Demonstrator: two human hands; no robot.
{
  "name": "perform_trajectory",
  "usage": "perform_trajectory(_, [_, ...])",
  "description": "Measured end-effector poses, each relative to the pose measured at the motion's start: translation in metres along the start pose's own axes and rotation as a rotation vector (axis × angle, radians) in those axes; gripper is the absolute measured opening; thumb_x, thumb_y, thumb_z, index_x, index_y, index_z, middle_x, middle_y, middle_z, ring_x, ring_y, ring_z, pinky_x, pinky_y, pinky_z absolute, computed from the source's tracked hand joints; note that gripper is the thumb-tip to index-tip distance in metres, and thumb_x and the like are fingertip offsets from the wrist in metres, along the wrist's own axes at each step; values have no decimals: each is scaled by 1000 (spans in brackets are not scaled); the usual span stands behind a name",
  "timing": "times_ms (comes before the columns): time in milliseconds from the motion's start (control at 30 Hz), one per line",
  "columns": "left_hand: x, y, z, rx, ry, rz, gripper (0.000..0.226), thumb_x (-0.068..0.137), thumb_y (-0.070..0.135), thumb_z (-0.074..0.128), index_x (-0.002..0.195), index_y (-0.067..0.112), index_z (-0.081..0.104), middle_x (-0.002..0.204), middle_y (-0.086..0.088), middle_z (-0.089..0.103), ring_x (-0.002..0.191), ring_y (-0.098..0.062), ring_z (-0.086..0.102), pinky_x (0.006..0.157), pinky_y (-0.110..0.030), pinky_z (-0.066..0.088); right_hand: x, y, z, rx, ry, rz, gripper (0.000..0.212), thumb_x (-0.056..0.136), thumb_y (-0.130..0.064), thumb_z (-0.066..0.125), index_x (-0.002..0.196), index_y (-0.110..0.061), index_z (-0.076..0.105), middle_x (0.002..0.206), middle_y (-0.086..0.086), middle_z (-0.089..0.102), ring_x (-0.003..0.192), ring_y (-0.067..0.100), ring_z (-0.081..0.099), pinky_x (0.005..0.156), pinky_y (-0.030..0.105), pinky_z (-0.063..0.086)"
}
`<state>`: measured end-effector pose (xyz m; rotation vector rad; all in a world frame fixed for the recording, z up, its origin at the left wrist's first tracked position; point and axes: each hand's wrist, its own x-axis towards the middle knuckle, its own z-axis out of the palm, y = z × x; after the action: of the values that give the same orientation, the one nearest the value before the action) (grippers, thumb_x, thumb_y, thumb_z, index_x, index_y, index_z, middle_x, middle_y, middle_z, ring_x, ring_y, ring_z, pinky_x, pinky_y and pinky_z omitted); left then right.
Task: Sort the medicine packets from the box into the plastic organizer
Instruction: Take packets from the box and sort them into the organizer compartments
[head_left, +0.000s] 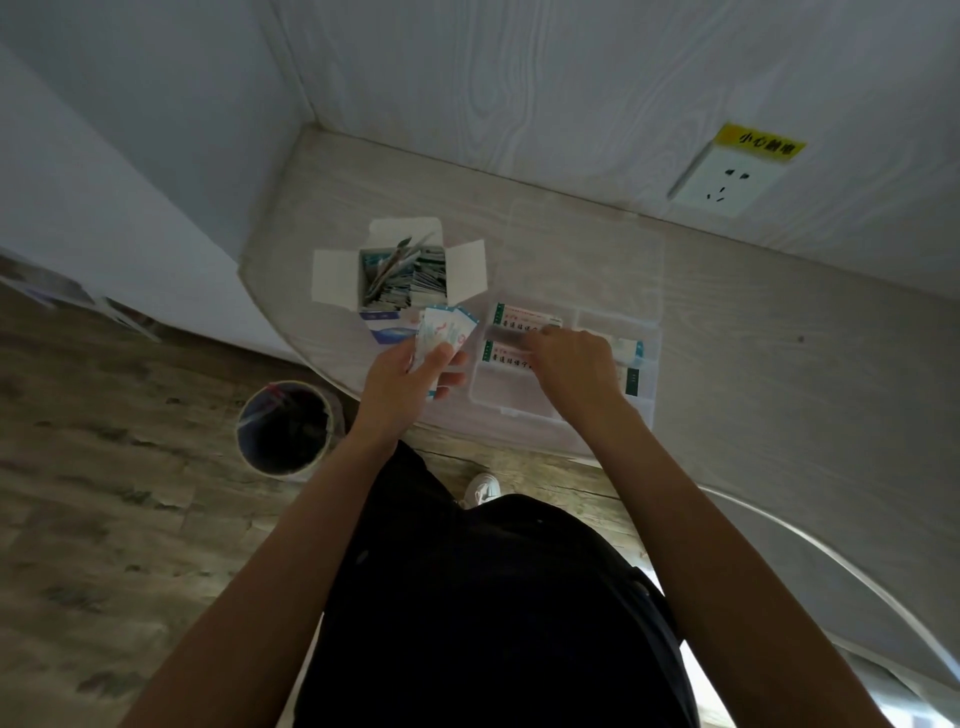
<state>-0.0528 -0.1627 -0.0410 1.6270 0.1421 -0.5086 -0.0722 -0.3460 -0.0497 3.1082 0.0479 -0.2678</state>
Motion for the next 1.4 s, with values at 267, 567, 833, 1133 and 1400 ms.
perform_trajectory(267, [1,-1,4,23,-48,9,14,95,14,51,88,20,62,69,8,68,61,-4,64,52,-19,47,6,-3,3,128,-25,-45,34,96,-11,44,127,-20,54,112,8,65,95,27,64,74,37,51])
perform_trajectory(567, [-7,7,18,75,-182,-63,10,94,20,53,97,24,62,82,6,72,67,-7,67,56,-17,51,-20,-6,-10,1232,210,374,14,90,-26,61,99,-16,66,83,0,70,63,9,66,56,25,54])
perform_trajectory(833, [-8,17,41,149,-285,-181,19,99,26,39,98,21,57,75,3,68,56,-6,65,49,-18,46,-35,3,-9,1419,155,365,24,80,-5,70,102,-14,63,85,8,65,55,11,64,57,22,55])
perform_trajectory(1133, [0,18,46,67,-280,-184,10,94,15,52,93,15,62,87,-10,69,62,-19,70,55,-26,51,-41,12,-6,1447,167,394,27,80,-5,71,101,-17,59,83,4,60,56,11,62,58,23,55])
perform_trajectory(1400, [3,20,53,59,-272,-197,9,90,15,58,94,11,66,90,-14,69,65,-19,69,58,-27,53,-39,20,-8,1339,169,346,33,80,-8,71,111,-17,62,83,1,60,58,10,62,60,21,54])
